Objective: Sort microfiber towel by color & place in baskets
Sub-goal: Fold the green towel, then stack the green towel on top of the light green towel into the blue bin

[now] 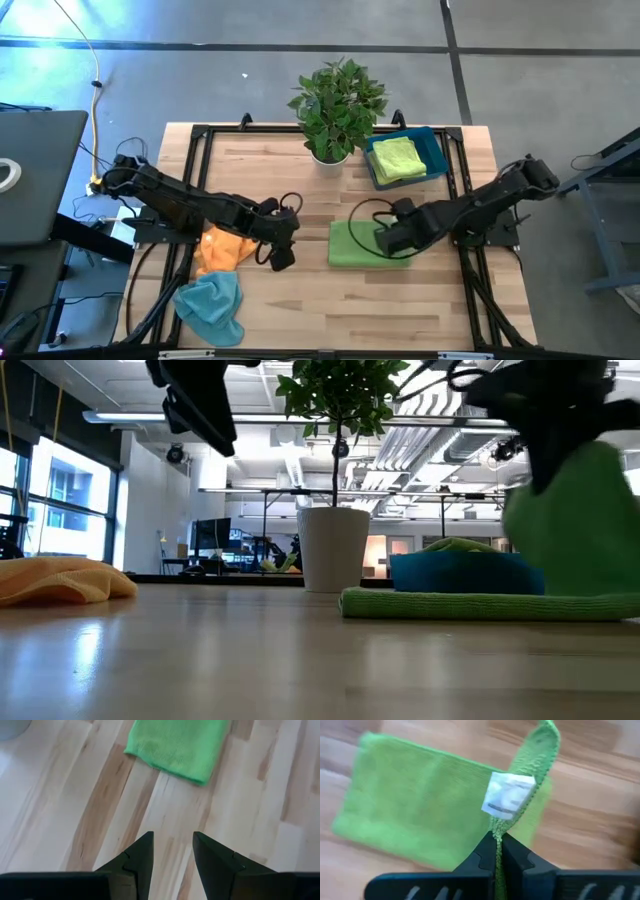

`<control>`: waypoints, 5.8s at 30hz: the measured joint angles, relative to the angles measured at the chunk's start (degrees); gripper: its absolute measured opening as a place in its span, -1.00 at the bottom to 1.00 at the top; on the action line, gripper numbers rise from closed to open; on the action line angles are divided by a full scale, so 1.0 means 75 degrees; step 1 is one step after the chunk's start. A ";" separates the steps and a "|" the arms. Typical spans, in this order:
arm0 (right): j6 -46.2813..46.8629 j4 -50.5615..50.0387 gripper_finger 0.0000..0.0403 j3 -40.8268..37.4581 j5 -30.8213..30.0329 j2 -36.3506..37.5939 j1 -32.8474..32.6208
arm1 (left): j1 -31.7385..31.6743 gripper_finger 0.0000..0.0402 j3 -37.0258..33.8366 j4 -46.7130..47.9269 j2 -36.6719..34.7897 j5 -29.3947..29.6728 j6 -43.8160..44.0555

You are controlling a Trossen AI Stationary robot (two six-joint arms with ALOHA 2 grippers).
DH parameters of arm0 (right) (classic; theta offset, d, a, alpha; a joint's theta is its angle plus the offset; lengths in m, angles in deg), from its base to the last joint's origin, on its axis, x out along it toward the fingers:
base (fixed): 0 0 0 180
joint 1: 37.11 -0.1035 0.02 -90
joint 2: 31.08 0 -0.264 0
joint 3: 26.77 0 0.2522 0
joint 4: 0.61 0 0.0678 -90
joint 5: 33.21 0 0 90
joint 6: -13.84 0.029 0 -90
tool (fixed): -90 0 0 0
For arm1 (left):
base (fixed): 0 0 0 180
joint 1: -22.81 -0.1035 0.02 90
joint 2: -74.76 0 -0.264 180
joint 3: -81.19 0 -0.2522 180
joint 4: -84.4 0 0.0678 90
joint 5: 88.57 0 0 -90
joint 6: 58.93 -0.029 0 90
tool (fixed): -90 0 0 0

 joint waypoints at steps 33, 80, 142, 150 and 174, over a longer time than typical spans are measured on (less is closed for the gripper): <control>-0.3319 0.5352 -0.98 -0.0009 0.0194 -0.2083 0.1197 | 0.0003 -0.37 -0.0007 -0.0007 0.0007 -0.0030 0.0139; -0.9952 0.5797 -0.24 0.0000 0.0311 -0.3462 -0.0294 | -0.0019 -0.37 -0.0001 -0.0016 0.0013 0.0034 -0.0604; -1.2743 0.0342 -1.00 -0.0029 -0.2945 0.3708 0.4008 | -0.0923 -0.37 -0.0001 -0.0143 0.0013 0.0629 -0.0801; -1.5105 0.1227 -1.00 -0.0026 -0.2498 0.3493 0.5926 | -0.1490 -0.37 -0.0001 -0.0141 0.0013 0.0605 -0.0799; -1.8725 0.4881 -1.00 -0.0017 -0.0402 -0.0108 0.8937 | -0.1676 -0.37 -0.0001 -0.0123 0.0013 0.0306 -0.0262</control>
